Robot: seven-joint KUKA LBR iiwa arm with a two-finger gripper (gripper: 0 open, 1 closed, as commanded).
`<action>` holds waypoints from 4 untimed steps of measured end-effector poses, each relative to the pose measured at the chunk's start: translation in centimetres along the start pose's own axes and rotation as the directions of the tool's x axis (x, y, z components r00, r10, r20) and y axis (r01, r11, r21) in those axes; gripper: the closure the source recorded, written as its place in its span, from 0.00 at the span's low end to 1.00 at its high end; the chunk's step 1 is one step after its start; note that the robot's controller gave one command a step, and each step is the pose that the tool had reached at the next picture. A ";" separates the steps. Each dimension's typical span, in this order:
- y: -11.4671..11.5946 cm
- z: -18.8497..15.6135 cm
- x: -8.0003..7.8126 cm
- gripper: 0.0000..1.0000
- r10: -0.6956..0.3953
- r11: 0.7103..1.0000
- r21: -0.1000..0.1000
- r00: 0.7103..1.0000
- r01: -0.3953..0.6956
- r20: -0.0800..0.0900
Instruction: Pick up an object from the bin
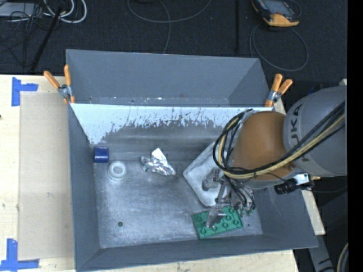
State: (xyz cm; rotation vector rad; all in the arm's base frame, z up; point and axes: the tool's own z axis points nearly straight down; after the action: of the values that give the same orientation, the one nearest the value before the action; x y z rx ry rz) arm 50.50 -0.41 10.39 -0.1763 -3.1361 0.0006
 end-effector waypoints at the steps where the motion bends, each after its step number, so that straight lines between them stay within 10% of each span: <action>1: -5.4 2.9 0.8 0.00 -0.335 0.942 -0.007 0.942 0.335 0.008; 2: -5.6 2.9 0.8 1.00 -0.333 0.943 -0.003 0.943 0.333 0.003; 3: -6.4 -11.7 -3.2 1.00 -0.336 0.942 0.003 0.942 0.336 0.009; 4: -1.9 -8.2 -3.1 1.00 -0.490 0.872 -0.004 0.872 0.490 -0.002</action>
Offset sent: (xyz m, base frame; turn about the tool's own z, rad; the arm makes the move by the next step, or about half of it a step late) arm -0.0170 -0.0576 -0.0339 -0.3405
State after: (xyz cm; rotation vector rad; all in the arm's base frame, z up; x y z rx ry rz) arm 53.38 -2.69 18.58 0.6228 -3.0755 -0.0043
